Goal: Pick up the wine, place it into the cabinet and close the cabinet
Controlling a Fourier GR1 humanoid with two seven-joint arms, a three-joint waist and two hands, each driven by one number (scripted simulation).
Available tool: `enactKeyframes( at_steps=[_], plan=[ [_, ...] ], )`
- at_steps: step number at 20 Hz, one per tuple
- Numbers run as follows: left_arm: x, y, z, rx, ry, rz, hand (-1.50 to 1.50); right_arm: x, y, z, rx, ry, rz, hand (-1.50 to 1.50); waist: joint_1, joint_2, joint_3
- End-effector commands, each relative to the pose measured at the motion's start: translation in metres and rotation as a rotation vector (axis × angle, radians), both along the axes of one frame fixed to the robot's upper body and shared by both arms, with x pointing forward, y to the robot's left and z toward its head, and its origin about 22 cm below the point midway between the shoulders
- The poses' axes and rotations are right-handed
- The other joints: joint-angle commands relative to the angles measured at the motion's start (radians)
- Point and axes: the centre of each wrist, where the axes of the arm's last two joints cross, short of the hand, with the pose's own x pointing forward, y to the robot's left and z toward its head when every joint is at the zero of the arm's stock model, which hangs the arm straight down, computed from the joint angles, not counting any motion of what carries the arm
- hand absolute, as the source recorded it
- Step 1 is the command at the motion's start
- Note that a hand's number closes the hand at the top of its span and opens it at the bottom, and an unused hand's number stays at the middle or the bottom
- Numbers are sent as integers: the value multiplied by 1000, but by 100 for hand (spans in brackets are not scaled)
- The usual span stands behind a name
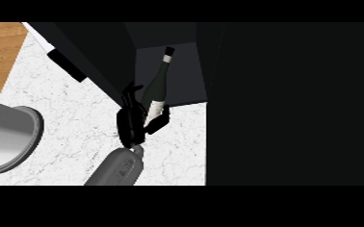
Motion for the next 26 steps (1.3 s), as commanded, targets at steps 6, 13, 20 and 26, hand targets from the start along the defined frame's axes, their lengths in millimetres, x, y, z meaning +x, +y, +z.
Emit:
enactKeyframes(
  at_steps=[6, 13, 20, 26],
  plan=[
    [93, -31, 60, 165, 68, -80, -150, -11, -1, 9, 22, -9, 8, -150, -8, 15, -10],
    [114, -39, 71, 195, 96, -65, -150, -4, -8, 6, 21, -17, 1, -150, -2, 28, -12],
    [127, -46, 102, 34, -19, -125, -150, -11, -1, 11, 63, -18, 33, -150, 7, 24, -14],
    [122, -37, 92, -64, -103, -150, -150, -17, -4, 9, 37, 23, 26, -150, 23, 16, -13]
  ],
)
